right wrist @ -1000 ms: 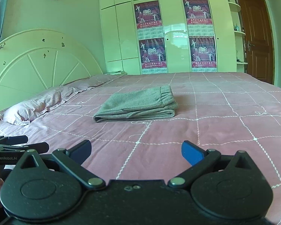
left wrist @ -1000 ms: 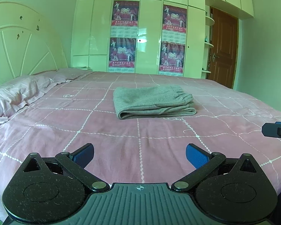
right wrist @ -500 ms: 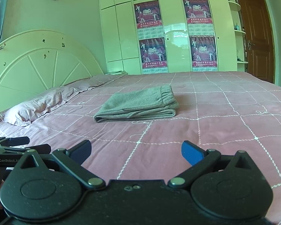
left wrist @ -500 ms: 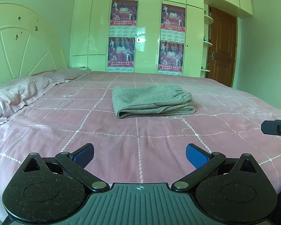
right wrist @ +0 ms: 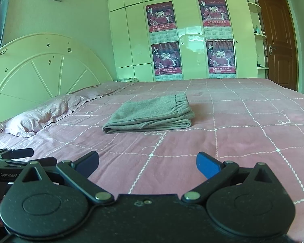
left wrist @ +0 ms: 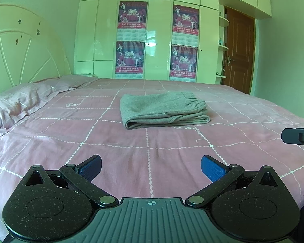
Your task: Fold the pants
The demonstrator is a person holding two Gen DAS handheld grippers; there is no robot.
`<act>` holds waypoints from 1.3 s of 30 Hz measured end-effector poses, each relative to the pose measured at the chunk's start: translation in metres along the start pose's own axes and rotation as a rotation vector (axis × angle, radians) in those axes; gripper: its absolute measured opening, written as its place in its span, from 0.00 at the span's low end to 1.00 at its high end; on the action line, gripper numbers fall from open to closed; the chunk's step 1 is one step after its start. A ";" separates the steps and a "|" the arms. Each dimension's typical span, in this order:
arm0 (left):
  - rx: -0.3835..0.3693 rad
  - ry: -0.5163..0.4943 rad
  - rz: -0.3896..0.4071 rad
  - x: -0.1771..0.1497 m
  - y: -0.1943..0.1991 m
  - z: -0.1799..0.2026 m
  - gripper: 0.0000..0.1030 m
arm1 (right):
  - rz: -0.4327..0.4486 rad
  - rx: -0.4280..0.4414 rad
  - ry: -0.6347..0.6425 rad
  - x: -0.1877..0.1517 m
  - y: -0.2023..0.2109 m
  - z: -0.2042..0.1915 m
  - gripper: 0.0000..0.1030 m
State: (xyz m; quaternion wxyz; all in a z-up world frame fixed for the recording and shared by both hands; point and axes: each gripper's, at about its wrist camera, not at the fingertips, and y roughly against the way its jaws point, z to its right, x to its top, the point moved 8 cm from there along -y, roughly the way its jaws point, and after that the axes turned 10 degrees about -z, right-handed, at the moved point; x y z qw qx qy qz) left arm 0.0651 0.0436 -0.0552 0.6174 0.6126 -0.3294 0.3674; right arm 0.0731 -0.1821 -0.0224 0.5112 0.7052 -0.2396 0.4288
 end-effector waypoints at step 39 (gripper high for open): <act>-0.011 -0.015 0.012 -0.001 -0.001 0.006 1.00 | 0.004 0.013 0.004 0.002 0.002 -0.002 0.94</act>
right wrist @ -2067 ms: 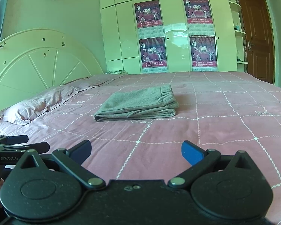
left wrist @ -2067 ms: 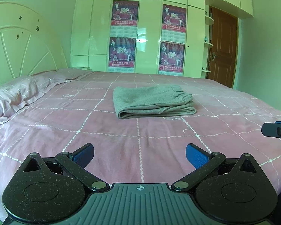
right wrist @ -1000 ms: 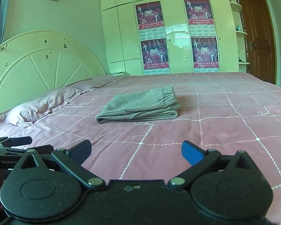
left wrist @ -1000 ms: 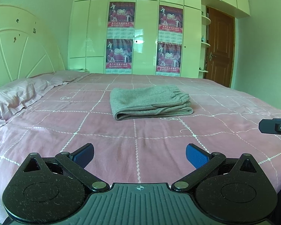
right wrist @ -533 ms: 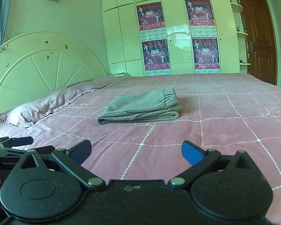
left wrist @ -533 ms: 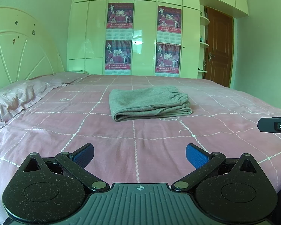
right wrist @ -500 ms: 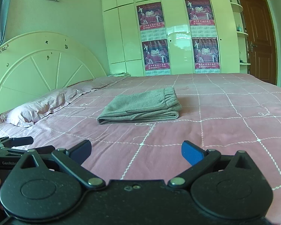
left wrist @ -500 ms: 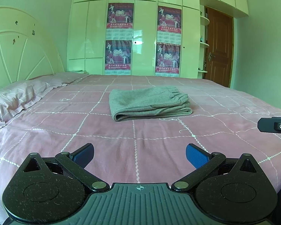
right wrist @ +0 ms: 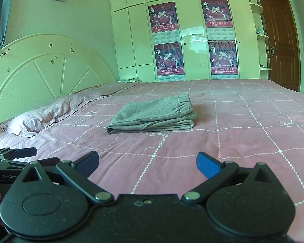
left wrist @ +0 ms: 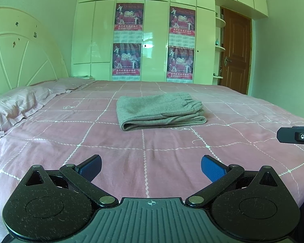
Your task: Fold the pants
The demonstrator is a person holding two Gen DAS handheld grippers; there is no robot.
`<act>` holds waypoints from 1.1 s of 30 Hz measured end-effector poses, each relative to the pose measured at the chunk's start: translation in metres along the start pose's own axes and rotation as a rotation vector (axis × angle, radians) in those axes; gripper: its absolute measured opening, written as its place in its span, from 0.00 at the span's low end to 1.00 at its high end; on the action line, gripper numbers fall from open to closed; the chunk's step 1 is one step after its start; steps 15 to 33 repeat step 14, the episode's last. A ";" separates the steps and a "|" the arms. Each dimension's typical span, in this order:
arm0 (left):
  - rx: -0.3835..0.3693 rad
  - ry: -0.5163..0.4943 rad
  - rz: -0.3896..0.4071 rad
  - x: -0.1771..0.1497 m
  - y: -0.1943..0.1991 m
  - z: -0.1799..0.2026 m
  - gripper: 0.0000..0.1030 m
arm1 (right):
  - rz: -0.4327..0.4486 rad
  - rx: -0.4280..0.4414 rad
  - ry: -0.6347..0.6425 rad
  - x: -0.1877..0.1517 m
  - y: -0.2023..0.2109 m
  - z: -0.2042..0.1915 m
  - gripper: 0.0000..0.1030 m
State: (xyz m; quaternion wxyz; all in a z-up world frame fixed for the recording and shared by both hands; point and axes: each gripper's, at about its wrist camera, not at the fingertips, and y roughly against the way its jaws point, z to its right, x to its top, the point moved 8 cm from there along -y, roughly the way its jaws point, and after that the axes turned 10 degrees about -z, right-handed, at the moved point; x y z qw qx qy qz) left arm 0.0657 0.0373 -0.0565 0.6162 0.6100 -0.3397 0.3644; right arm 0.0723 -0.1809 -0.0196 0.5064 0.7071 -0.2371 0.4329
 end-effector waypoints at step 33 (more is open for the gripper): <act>-0.019 -0.002 0.058 0.007 0.007 -0.001 1.00 | -0.001 0.001 0.002 0.000 0.000 -0.001 0.94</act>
